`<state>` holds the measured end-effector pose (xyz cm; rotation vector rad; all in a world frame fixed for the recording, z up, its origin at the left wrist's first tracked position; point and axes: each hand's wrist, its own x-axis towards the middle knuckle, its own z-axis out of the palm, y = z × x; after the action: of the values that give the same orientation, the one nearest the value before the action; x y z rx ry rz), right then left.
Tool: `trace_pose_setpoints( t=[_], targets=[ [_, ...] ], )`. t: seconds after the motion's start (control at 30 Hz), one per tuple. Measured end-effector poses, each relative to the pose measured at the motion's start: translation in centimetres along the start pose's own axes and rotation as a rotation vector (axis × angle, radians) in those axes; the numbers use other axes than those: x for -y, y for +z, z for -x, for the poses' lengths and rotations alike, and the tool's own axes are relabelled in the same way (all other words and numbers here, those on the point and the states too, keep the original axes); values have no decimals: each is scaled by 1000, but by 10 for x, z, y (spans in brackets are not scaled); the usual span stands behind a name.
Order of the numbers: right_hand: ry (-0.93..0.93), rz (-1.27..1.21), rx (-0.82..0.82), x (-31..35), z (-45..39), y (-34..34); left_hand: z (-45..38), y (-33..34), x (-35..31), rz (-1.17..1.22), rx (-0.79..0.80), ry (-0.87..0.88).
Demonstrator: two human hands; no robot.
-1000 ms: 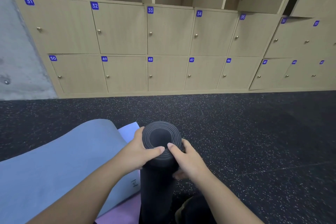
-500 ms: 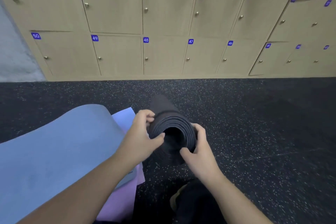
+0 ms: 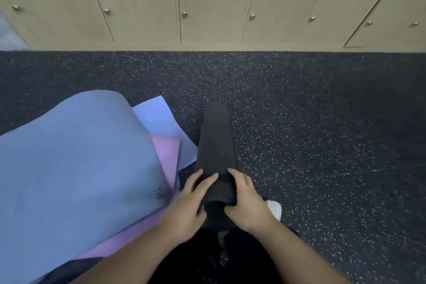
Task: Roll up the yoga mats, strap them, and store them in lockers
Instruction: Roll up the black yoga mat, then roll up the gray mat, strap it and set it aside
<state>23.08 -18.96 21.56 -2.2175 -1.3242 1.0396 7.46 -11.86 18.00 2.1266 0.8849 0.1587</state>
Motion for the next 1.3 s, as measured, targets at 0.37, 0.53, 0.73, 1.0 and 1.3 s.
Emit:
trace_pose_setpoints(
  t=[0.37,0.53,0.73,1.0,1.3],
  targets=[
    [80,479,165,-47,-103,23,-90,38,69,-69,269,-136],
    [73,718,166,-82,-140,46,-116,54,117,-214,358,-101],
    [86,829,133,-103,-172,74,-100,59,177,-681,475,-329],
    [68,952,188,-125,-183,86,-66,47,229,-819,615,-479],
    [81,864,285,-127,-188,96,-66,59,243,-944,520,-445]
  ],
)
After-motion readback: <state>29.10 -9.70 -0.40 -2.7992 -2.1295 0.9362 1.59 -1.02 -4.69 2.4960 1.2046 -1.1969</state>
